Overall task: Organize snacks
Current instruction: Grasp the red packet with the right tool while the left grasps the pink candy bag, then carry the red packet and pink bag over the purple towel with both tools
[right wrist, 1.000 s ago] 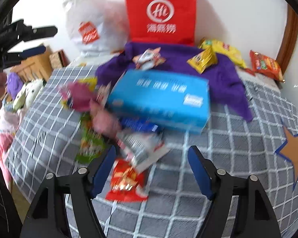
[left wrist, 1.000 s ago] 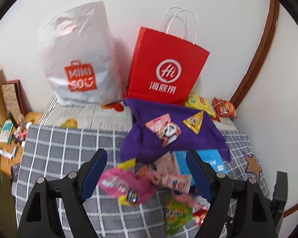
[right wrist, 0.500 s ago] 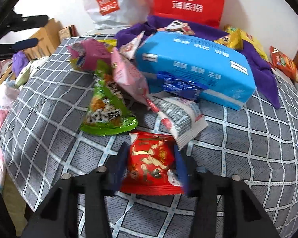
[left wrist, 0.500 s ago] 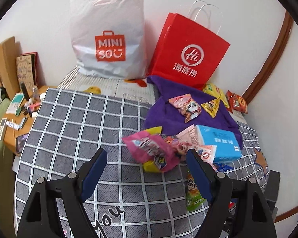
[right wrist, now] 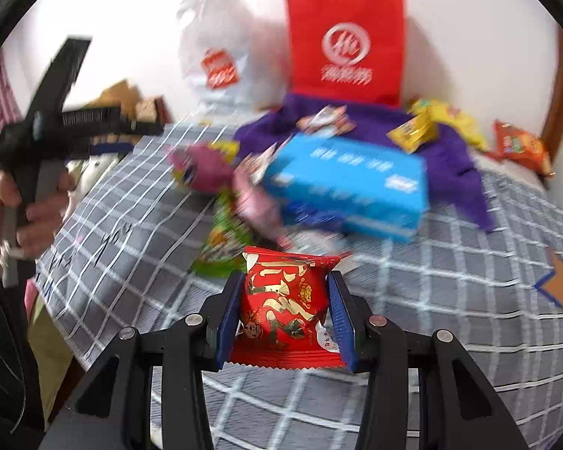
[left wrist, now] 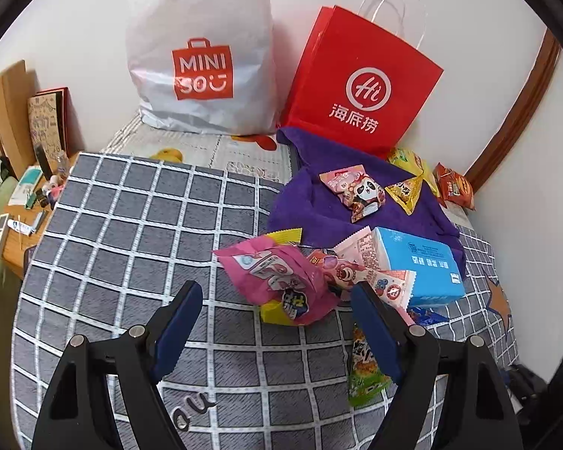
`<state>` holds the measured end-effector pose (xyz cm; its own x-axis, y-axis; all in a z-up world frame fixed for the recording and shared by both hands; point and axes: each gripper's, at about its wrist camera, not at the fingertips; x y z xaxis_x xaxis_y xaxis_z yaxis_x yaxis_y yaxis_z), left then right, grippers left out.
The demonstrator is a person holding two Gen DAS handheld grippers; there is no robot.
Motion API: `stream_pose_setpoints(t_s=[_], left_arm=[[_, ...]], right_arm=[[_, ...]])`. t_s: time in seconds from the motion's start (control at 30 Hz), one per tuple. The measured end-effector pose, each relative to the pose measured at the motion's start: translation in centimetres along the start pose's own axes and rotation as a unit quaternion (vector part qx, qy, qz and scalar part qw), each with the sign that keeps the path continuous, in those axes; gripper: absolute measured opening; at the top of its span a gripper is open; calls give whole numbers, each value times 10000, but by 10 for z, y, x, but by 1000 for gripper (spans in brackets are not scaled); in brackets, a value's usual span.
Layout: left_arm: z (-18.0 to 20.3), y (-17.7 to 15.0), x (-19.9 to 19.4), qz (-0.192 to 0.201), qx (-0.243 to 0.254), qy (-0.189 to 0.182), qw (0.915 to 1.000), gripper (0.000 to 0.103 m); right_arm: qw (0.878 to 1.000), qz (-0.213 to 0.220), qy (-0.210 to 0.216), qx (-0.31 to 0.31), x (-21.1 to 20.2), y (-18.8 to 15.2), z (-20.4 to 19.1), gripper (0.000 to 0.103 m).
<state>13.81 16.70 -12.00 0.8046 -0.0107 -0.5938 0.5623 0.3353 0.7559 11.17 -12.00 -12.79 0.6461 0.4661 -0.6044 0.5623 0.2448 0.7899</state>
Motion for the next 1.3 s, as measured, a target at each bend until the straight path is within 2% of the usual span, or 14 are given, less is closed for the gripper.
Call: stream_pose_setpoints(t_s=[0.13,0.3,0.47,0.57,0.77,0.83,0.97,1.3], left_arm=[[1,-2,20,-129,-145,-30,9998,81],[0,-4,43,-308,-343,-58,9989,81],[-1,-11,68,-471,-361,87,9982,81],[-1,-15,79,-565,-349,108,9977,81],[-5,-20,82,-363,-387,27,9986,81],[-5,-22,82,-296,-403,-75,9987,71],[-2,-22,79,-223,-344,-163,9990,62],[2,-20,46,-120,-131,-171,9997,60]], right_arm=[[9983,243,-531,49,-6,1,31,44],[9925,1,-1197,247,10,-15,74,44],[9884,-193,-1424,502,30,-32,99,44],[9869,-278,-1505,516,43,-40,105,45],[9862,-303,-1524,577,50,-41,107,45],[9862,-310,-1488,653,52,-40,110,45],[9863,-312,-1459,700,53,-39,111,45],[9869,-286,-1392,763,48,-34,106,44]])
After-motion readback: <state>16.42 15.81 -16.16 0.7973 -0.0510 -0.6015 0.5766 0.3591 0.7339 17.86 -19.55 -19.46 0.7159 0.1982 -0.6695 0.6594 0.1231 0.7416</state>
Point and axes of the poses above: each gripper's, at about its wrist camera, not at the fingertips, and x roughly the way its jaws point, z to its right, y to its top, and after that the axes turned 14 degrees about z, right-handed
